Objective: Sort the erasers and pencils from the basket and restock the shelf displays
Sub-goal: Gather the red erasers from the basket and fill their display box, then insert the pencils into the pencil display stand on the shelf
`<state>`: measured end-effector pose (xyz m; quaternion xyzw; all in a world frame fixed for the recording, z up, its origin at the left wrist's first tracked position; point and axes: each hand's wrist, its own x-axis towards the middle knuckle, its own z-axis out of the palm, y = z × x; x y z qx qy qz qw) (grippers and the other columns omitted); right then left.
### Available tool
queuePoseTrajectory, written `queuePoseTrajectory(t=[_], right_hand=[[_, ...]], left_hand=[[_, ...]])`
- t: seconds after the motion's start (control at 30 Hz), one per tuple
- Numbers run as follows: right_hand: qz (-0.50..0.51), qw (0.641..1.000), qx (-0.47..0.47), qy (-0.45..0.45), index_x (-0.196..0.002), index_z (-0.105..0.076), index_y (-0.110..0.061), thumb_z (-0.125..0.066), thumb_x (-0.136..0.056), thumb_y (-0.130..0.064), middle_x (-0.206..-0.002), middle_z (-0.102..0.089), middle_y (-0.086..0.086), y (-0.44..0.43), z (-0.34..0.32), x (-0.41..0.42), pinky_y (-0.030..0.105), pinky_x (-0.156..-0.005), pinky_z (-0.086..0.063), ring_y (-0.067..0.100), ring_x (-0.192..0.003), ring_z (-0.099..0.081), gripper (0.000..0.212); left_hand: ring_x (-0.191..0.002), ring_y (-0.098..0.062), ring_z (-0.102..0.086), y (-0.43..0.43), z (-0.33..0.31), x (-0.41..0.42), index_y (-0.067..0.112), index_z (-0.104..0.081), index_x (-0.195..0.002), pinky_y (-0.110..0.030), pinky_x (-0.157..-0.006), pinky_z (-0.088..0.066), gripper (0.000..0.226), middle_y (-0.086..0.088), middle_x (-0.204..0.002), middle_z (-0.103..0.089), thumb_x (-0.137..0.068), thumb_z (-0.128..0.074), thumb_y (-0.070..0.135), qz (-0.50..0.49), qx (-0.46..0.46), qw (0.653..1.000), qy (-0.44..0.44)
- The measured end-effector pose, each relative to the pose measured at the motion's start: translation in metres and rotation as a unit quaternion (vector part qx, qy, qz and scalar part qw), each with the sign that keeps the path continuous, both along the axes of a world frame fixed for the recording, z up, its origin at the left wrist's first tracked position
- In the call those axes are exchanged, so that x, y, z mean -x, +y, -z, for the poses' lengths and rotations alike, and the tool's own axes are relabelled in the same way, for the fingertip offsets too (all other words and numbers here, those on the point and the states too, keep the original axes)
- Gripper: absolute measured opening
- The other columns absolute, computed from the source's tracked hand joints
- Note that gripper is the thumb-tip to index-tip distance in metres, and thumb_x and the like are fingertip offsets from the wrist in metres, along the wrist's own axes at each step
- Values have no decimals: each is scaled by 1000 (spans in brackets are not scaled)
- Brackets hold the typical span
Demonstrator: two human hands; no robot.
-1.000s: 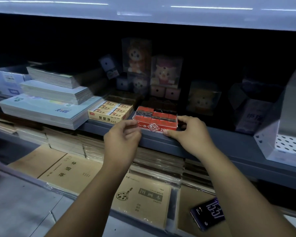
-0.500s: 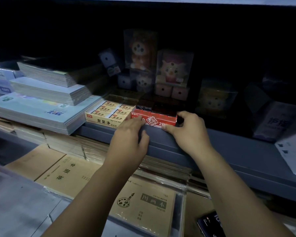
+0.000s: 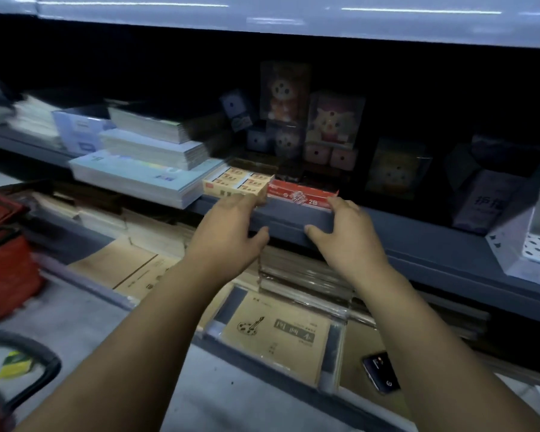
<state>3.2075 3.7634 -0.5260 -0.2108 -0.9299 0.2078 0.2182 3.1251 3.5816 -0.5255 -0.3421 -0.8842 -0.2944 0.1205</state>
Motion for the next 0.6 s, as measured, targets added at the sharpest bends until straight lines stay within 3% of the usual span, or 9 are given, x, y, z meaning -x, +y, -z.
queuePoseTrajectory(t=[0.23,0.47,0.6], right_hand=[[-198,971,-124,-47,-150,-40,-23,-66,-94,-38,-150,-41,-3,-93,-23,6,39,-112,-38,20,-138,-37,64],[-358,927,-90,-73,-142,-49,-21,-70,-89,-41,-141,-49,2,-190,-15,50,42,-103,-45,24,-128,-48,60],[-469,874,-60,-107,-139,-53,-20,-75,-85,-44,-138,-54,4,-267,3,59,37,-101,-45,24,-125,-52,63]], left_hand=[[-128,-24,-49,-91,0,-1,26,-48,-144,-47,-105,-45,62,0,-140,-55,-89,-69,47,-76,103,992,24],[-122,-31,-53,-211,-3,-18,20,-54,-139,-47,-98,-47,59,-6,-132,-59,-88,-71,43,-175,176,968,9],[-119,-33,-54,-301,9,-46,19,-56,-136,-47,-97,-48,57,-9,-130,-59,-88,-73,42,-266,189,944,-43]])
